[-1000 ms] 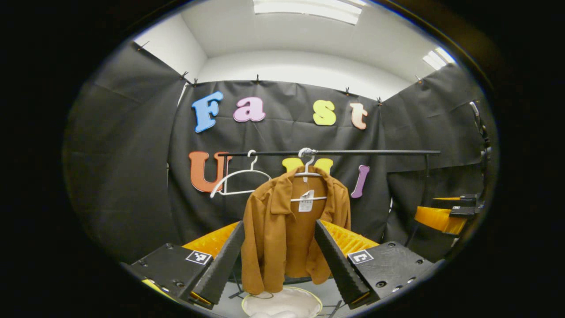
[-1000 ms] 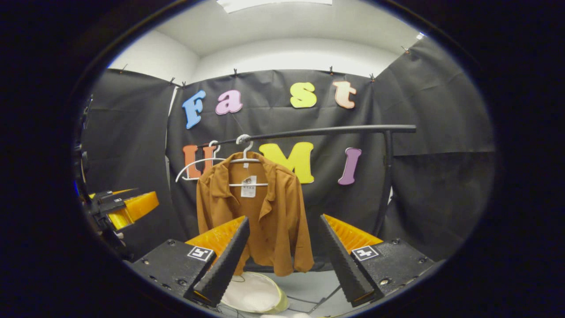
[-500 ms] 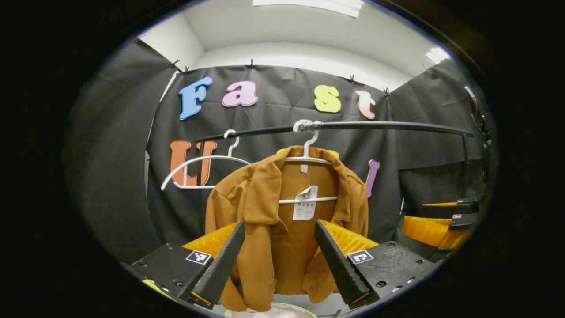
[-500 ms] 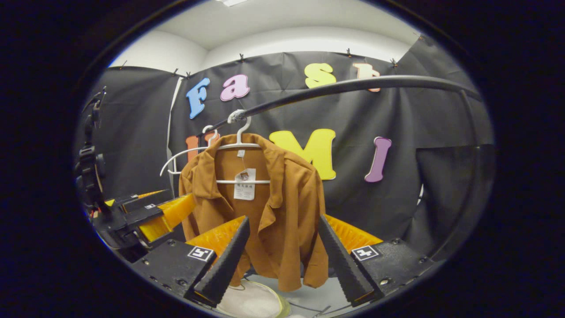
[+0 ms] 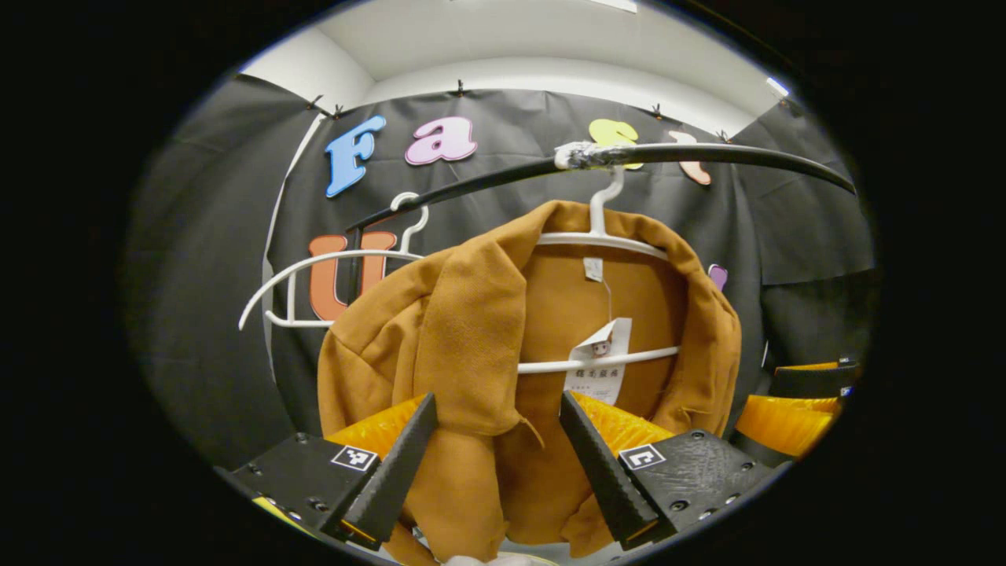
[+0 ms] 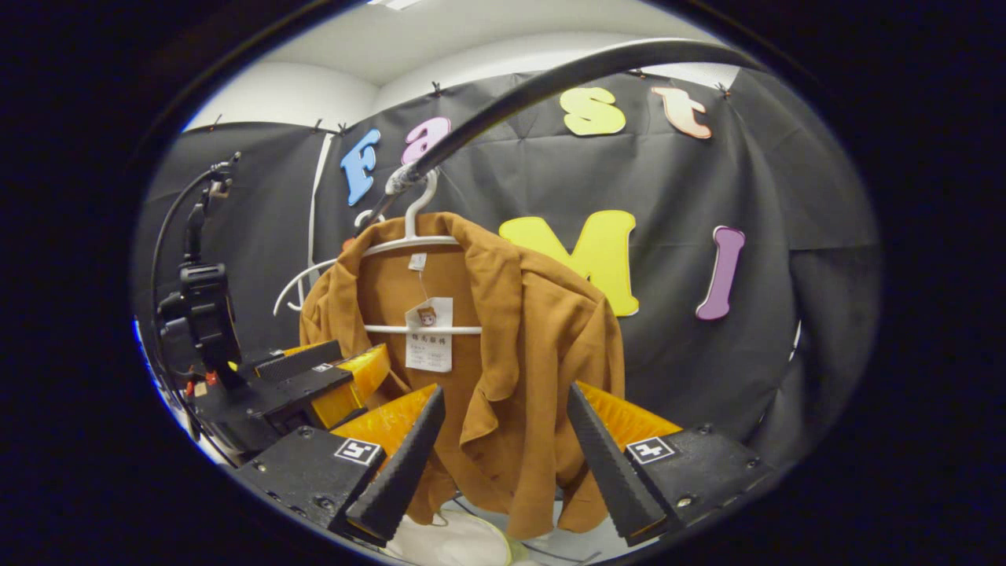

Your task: Grasp the clothes on the hanger with both hands and then place them into the laundry hamper below.

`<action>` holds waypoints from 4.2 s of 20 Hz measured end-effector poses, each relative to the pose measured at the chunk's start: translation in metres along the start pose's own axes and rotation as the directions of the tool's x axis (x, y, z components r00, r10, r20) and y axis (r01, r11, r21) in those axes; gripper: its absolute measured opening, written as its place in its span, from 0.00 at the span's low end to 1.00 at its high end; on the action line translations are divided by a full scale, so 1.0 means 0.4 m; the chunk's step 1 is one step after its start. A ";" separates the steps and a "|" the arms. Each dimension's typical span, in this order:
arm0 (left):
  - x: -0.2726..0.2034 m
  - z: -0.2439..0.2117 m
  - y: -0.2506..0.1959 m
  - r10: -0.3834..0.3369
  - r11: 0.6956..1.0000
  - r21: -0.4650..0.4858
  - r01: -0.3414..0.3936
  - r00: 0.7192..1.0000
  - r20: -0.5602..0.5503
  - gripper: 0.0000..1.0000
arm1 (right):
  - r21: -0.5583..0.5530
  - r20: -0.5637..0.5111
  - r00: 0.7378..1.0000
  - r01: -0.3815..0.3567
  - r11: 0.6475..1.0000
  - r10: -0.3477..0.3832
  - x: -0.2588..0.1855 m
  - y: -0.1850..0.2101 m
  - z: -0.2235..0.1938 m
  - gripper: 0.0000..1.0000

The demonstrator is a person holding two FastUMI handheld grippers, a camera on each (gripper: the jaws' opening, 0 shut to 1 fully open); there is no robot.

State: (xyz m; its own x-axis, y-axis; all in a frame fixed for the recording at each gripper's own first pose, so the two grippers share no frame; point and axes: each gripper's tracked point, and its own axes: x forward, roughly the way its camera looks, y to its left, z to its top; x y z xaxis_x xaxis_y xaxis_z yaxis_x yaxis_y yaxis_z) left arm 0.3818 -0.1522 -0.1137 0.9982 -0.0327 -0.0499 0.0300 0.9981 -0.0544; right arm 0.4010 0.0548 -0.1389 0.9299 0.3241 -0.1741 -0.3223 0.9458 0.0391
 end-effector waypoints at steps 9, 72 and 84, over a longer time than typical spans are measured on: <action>0.045 -0.044 0.040 0.082 0.995 0.053 -0.081 0.996 -0.029 0.93 | 0.060 -0.032 0.995 0.091 0.994 -0.089 0.162 -0.010 -0.028 0.80; 0.103 0.272 0.246 -0.156 0.977 -0.128 0.168 0.983 0.099 0.00 | 0.551 0.470 0.838 -0.524 0.650 0.277 0.238 -0.301 0.328 0.04; 0.129 0.368 0.241 -0.200 0.969 -0.116 0.217 0.969 0.145 0.00 | 0.421 0.462 0.832 -0.510 0.750 0.306 0.281 -0.314 0.416 0.05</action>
State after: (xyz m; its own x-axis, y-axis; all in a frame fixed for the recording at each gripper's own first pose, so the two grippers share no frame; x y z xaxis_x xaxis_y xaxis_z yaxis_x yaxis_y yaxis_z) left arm 0.4437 -0.0500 0.0253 0.9687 -0.2235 0.1076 0.2400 0.9540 -0.1794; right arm 0.5753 -0.0242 0.0003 0.7573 0.5685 0.3216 -0.6410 0.5527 0.5325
